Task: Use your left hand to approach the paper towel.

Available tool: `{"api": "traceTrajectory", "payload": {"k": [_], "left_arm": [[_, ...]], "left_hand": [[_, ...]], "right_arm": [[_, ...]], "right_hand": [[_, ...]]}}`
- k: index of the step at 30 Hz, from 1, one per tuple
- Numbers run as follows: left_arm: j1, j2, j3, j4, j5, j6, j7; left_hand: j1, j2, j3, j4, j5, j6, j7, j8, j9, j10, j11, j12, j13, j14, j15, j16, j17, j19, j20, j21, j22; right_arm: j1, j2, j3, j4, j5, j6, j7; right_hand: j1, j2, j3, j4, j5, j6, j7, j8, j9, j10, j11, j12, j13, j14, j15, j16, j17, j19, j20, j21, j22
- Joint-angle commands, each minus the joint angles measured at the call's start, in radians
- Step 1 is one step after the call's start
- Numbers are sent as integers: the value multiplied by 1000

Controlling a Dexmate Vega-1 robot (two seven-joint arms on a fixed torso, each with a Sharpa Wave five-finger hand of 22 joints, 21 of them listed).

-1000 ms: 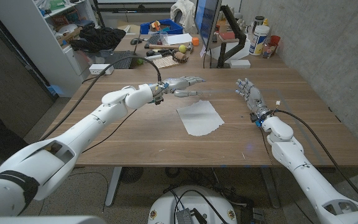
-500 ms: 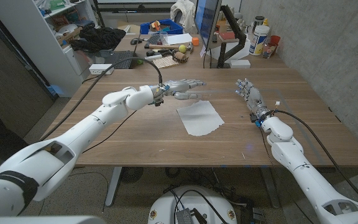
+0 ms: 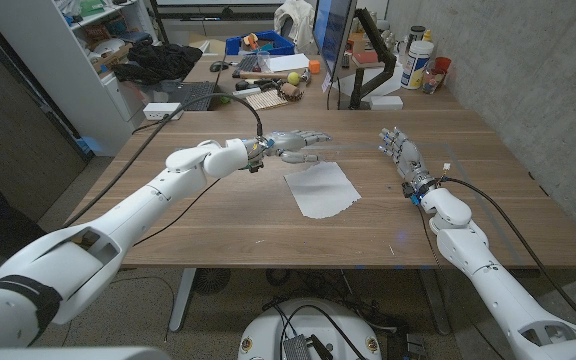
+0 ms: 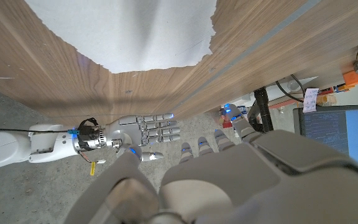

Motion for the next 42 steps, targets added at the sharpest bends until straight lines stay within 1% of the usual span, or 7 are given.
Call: {"api": "traceTrajectory", "payload": {"k": [1,10,31,42], "left_arm": [[9,5,4,-19,9,20,-23],[14,5,7,-22,8,28,-31],[10,-4,21,-3,4,33,-48],[20,3,20,-15,1,44,-59]], "left_hand": [[8,-4,-5,-2,8,-63,-7,-1,2,-76,-4,-5,4,-102,2,-2,-1,-203,1,-4,1],[10,-4,-7,-2,10,-64,-7,-1,3,-78,-4,-5,4,-104,2,-2,-1,-204,1,-7,2],[13,-4,-11,-2,14,-65,-6,0,3,-78,-2,-5,4,-107,5,-2,-1,-204,1,-12,2],[14,-5,-13,-3,16,-69,-6,-1,3,-80,-2,-5,4,-108,8,-2,-1,-206,3,-16,3]], "right_arm": [[4,-3,-1,7,4,-5,9],[6,-5,0,14,6,-5,16],[17,-6,-1,33,4,-3,24],[22,-2,-4,42,4,-3,29]], "right_hand": [[9,89,4,2,3,4,2,3,4,8,-2,-1,5,1,-23,-3,1,0,-74,-5,5],[8,89,4,3,4,4,2,2,4,8,-3,-2,5,0,-23,-4,1,1,-75,-8,5],[8,89,3,3,4,3,3,2,4,8,-4,-1,5,0,-23,-4,1,3,-75,-13,5],[8,89,3,3,4,3,2,2,4,8,-4,-2,5,1,-23,-4,1,3,-74,-17,5]]}}
